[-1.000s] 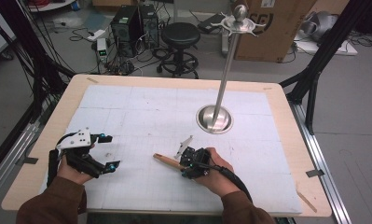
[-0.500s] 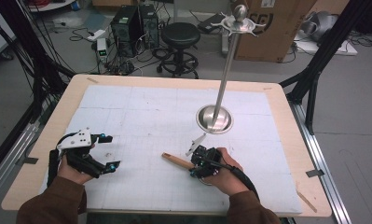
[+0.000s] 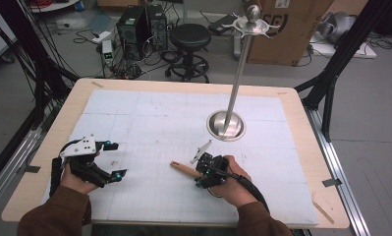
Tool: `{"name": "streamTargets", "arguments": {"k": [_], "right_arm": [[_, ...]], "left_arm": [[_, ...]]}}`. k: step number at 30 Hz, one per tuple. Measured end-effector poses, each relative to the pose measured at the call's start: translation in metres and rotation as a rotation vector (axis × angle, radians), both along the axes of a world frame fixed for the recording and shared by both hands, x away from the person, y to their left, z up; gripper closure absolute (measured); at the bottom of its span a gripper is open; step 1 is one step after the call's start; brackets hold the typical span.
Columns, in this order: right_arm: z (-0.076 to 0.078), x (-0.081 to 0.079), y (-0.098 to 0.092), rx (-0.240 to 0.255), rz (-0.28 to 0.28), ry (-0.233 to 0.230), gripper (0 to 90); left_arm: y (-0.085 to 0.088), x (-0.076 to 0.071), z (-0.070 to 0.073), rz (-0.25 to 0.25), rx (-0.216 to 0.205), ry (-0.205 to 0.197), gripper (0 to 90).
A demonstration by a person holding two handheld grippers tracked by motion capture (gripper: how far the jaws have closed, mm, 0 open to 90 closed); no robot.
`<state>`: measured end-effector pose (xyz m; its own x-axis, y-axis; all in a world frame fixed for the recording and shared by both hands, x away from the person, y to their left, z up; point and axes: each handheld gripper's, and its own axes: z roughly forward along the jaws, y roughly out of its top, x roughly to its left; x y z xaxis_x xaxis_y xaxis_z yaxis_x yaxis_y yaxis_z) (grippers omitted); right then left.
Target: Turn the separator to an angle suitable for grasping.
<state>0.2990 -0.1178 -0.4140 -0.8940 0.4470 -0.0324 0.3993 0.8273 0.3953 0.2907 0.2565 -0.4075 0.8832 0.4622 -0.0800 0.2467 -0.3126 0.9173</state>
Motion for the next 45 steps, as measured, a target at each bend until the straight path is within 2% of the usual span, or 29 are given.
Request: {"name": "streamTargets", "arguments": {"k": [1,10,19,26,32,34,38,45], "right_arm": [[-0.002,0.000,0.001,-0.022,0.002,0.002,66.5],[-0.002,-0.001,-0.010,-0.013,0.021,0.009,67.9],[-0.002,-0.001,-0.047,0.005,-0.012,0.034,67.8],[0.000,0.004,-0.075,-0.014,-0.074,0.030,67.7],[-0.001,0.005,-0.082,-0.006,-0.094,0.029,66.3],[0.000,0.005,-0.082,0.008,-0.100,0.034,60.1],[0.008,0.002,-0.083,0.031,-0.112,0.012,58.6],[0.022,-0.005,-0.086,0.042,-0.135,-0.044,56.1]], "left_arm": [[0.000,0.000,0.000,0.001,0.000,-0.001,1.6],[0.001,0.000,0.000,0.001,0.000,-0.001,1.7],[0.000,0.000,0.000,-0.001,-0.002,0.000,1.6],[0.000,0.000,0.000,-0.005,-0.002,0.001,1.6],[-0.001,0.001,-0.001,-0.006,0.000,0.004,1.6],[-0.001,0.000,-0.001,-0.004,-0.002,0.006,1.6],[0.000,0.000,0.000,-0.003,-0.005,0.001,1.6],[0.000,0.000,0.001,-0.004,-0.010,-0.002,1.6]]}}
